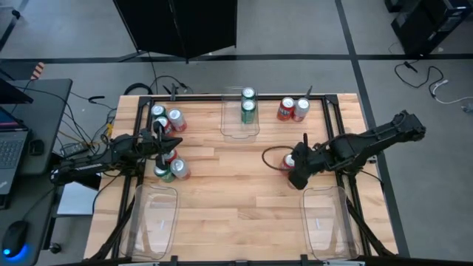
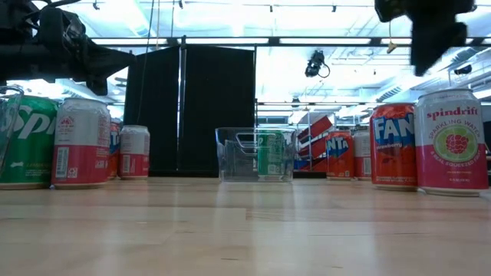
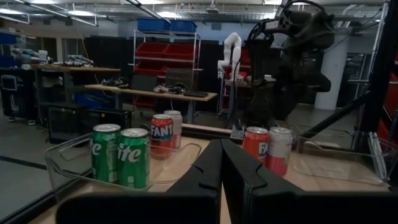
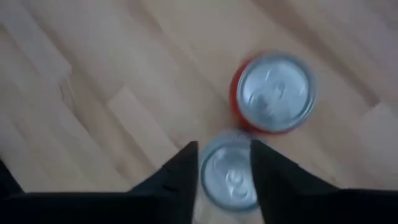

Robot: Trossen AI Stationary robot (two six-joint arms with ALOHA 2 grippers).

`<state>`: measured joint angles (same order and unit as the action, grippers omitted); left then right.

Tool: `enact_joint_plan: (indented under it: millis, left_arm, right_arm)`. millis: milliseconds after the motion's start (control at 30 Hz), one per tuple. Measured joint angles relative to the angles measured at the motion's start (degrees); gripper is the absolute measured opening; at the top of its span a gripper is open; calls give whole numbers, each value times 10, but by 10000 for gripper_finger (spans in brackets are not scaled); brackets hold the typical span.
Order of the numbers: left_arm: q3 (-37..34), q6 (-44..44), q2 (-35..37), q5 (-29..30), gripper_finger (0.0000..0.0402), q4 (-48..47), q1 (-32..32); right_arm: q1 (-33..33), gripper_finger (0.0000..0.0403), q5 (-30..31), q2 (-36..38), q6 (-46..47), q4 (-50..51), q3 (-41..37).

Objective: Sort soda cans
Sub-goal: Put the bottom right pink and white soda can into the bottom right transparent bin

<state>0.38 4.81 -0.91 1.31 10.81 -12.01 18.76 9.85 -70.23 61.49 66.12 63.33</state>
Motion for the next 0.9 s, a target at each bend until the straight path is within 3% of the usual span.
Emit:
enact_joint_plan:
  millis: [200, 400, 600, 900]
  left_arm:
    - [0, 0, 0, -1, 11, -11, 0]
    - [0, 0, 0, -1, 11, -17, 0]
    - [0, 0, 0, -1, 11, -21, 0]
    - [0, 0, 0, -1, 11, -25, 0]
  right_arm:
    - [6, 252, -15, -17, 18, 41, 0]
    - [-2, 322, -24, -32, 18, 47, 0]
    - [-4, 349, -47, -69, 2, 45, 0]
    - [-12, 345, -85, -148, -33, 45, 0]
